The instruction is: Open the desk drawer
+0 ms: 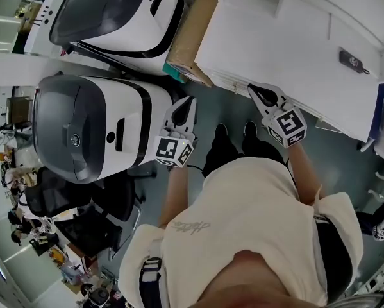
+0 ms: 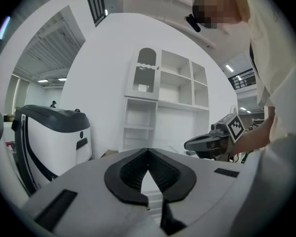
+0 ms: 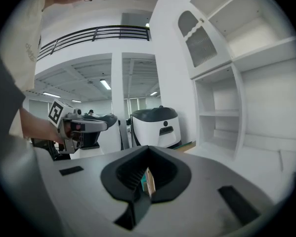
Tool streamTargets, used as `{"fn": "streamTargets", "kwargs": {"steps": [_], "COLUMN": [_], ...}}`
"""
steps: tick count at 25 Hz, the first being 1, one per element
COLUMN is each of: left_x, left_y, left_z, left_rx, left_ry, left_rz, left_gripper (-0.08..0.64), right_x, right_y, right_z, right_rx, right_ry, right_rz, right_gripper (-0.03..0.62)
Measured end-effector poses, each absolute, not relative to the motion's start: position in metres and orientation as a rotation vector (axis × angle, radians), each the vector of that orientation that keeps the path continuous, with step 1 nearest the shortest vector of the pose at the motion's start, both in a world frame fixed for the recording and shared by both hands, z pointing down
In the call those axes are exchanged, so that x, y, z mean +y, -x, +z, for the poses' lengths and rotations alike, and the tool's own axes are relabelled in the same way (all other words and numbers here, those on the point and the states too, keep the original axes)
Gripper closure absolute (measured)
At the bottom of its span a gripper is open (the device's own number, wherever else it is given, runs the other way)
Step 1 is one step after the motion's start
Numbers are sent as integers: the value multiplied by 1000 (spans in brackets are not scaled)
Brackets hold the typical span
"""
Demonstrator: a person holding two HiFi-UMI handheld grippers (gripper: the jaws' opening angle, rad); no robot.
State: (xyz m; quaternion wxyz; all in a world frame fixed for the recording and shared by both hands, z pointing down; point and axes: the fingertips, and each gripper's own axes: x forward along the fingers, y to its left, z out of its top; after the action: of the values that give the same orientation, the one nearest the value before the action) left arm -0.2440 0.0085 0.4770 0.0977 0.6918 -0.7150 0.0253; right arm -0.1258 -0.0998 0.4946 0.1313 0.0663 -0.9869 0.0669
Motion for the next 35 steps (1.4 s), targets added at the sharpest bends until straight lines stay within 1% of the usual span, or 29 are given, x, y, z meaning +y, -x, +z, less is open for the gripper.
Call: {"fn": "streamTargets", "kwargs": {"steps": [4,9,15,18,21,29,35], "left_x": [-1,-22,-42,-51,-57,-74,-88], "left_y": [254,273,267,260,255,238,222], "left_z": [479,466,471,476,479,491,529], "left_rx": [-1997,-1885,-1701,-1647,-1613,-1581,-1551], "left_ry": [-2176,-2322,-2470,-2513,-2527,-2510,-2428], "left_rz": [98,96,116,125,123,171,289], "left_gripper": [557,557,557,557,555,555,555], "right_x": [-98,-97,-92,-88,-84,-94,-113], "right_y": [125,118,96,77,58,39,37], "right_z": [488,468,453,458,469,476,478], "right_rx": [-2852,-2825,-2788,-2738,-2696,-2707,-2761], "right_ry": [-351,-564,-828,-917,-998,-1030,-955], "right_rz": [256,249,268,258,318,355,332], "right_gripper": [594,594,594,594,594,594,594]}}
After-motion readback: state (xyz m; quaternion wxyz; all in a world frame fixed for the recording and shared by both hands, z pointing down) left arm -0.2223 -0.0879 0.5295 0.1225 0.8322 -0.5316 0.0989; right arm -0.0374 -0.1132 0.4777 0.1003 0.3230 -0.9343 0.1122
